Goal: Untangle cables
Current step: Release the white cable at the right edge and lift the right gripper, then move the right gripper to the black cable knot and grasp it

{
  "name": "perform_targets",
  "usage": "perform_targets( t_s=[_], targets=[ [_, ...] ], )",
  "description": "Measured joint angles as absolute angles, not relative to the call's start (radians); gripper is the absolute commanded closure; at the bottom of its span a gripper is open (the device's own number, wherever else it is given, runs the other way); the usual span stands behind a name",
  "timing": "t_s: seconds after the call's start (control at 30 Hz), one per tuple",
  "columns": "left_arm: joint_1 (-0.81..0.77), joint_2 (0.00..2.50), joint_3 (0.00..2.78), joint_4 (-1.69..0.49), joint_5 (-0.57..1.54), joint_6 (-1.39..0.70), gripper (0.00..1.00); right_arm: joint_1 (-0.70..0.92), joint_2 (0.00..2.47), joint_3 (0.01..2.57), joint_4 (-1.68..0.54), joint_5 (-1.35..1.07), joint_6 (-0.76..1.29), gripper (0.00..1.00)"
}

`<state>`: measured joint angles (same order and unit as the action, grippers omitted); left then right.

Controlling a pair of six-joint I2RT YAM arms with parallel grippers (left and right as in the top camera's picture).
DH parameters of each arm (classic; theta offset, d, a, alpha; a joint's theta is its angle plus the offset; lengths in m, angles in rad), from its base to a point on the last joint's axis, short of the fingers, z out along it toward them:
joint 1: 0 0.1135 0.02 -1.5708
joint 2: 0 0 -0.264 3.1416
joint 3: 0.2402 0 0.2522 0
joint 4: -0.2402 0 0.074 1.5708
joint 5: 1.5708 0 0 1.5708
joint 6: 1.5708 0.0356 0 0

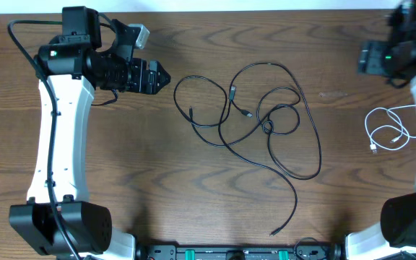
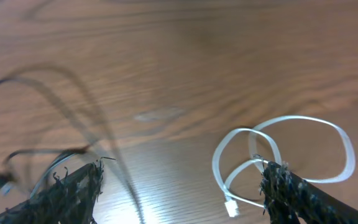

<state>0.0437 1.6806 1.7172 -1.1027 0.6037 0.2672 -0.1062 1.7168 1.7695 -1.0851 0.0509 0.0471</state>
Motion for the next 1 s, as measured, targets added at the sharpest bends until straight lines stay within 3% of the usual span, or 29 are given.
perform_targets(
  t_s=[0.47, 1.0],
  targets=[
    [0.044, 1.681, 1.717, -1.103, 0.604, 0.27, 0.18, 0.075, 1.735, 1.769, -1.108, 0.07, 0.04, 0.19],
    [0.044, 1.68, 1.717, -1.103, 0.604, 0.271, 0.18, 0.209, 1.942, 1.766, -1.137, 0.1, 0.041, 0.19]
  ],
)
